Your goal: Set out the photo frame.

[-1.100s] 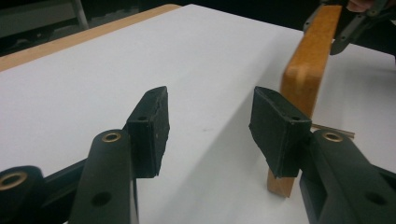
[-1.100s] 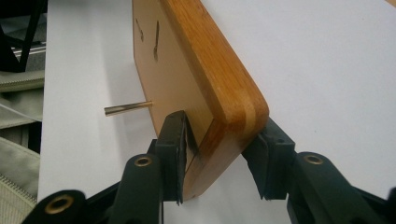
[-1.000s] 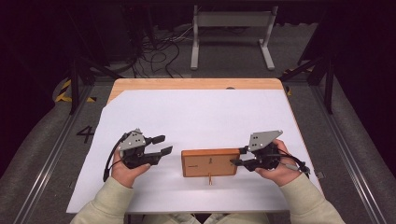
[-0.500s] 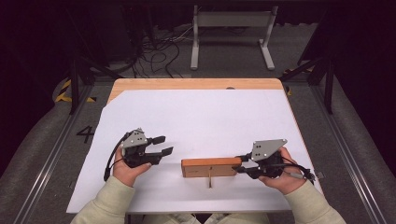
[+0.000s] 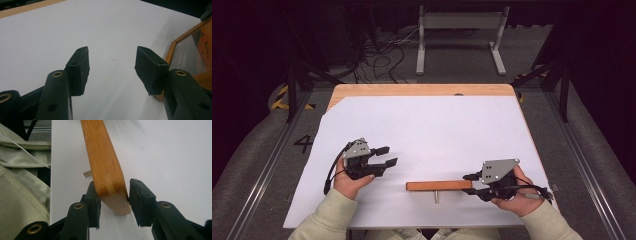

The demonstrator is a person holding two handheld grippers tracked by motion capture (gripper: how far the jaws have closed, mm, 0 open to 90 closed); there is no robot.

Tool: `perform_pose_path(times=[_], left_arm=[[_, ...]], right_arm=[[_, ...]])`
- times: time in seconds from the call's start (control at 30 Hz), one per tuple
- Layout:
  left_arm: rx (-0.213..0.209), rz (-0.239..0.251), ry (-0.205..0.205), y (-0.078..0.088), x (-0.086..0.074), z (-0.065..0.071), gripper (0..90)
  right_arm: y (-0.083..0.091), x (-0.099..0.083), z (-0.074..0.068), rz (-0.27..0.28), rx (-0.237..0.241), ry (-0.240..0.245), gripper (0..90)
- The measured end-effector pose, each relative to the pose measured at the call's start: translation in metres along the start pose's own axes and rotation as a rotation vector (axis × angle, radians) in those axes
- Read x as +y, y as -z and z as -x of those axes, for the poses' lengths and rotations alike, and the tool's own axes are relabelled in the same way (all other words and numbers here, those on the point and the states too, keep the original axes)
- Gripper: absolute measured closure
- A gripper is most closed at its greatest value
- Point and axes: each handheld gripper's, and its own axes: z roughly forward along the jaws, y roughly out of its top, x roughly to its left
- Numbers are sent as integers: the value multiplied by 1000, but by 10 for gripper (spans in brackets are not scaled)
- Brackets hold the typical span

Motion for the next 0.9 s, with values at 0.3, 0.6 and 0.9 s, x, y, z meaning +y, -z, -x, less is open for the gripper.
perform_pose_path(times=[0.3,0.6,0.9], left_arm=[[0,0,-2,0,0,0,452],[-1,2,-1,-1,0,0,451],[1,2,-1,-1,0,0,452]], right_arm=[[0,-5,0,11,12,-51,550],[6,-17,0,-1,-9,-98,514],[-2,-37,3,-97,-18,-149,598]])
